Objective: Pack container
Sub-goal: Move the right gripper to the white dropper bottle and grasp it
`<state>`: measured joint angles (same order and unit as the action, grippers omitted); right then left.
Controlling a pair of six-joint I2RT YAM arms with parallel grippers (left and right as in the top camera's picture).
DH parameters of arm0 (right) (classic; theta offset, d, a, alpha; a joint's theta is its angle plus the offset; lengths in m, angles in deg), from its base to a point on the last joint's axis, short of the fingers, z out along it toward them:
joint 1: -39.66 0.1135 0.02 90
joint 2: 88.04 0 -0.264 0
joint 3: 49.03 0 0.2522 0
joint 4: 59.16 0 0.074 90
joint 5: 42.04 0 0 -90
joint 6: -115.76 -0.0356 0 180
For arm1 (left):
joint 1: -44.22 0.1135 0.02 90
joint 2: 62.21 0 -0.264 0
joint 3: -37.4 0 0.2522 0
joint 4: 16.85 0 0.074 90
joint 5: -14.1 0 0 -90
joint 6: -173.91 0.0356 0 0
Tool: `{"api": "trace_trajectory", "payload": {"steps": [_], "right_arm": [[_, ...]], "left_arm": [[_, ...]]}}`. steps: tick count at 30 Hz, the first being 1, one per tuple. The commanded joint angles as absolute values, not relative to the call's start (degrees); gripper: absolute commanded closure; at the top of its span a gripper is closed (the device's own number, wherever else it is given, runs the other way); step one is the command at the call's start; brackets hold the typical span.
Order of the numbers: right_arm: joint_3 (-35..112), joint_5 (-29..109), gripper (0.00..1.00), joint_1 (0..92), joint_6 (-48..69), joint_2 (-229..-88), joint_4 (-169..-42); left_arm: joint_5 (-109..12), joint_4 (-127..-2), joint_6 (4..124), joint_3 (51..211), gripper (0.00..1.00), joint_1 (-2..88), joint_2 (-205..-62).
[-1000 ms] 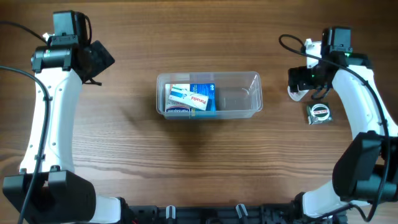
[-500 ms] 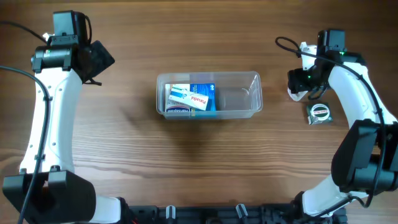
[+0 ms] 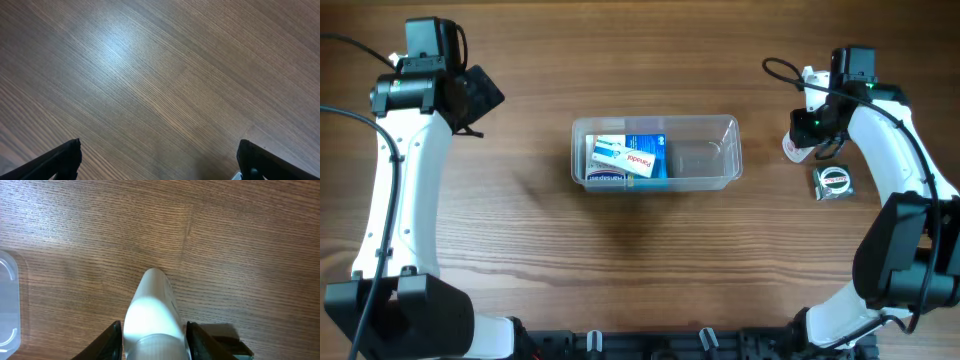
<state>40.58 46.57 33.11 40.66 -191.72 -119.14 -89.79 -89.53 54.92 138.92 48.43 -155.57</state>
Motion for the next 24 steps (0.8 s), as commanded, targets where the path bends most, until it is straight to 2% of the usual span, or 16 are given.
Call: {"api": "trace_trajectory", "payload": {"steps": [1, 5, 8, 10, 15, 24], "right_arm": [[41.11, 45.06, 0.59, 32.98, 40.73, -192.46, -118.94], [41.11, 45.06, 0.68, 32.98, 40.70, -192.46, -118.94], [41.11, 45.06, 0.67, 32.98, 40.70, -192.52, -118.94], [41.11, 45.06, 0.63, 32.98, 40.70, -192.68, -118.79], [41.11, 45.06, 0.63, 32.98, 40.57, -193.66, -118.59], [41.41, 45.06, 0.78, 33.01, 40.62, -193.20, -118.42]], "left_arm": [[-90.51, -89.40, 55.14, 139.56, 0.00, 48.58, -155.28], [-90.51, -89.40, 55.14, 139.56, 0.00, 48.58, -155.28], [-90.51, -89.40, 55.14, 139.56, 0.00, 48.58, -155.28], [-90.51, -89.40, 55.14, 139.56, 0.00, 48.58, -155.28], [-90.51, -89.40, 55.14, 139.56, 0.00, 48.58, -155.28], [-90.51, -89.42, 55.14, 139.56, 0.00, 48.58, -155.28]]}}
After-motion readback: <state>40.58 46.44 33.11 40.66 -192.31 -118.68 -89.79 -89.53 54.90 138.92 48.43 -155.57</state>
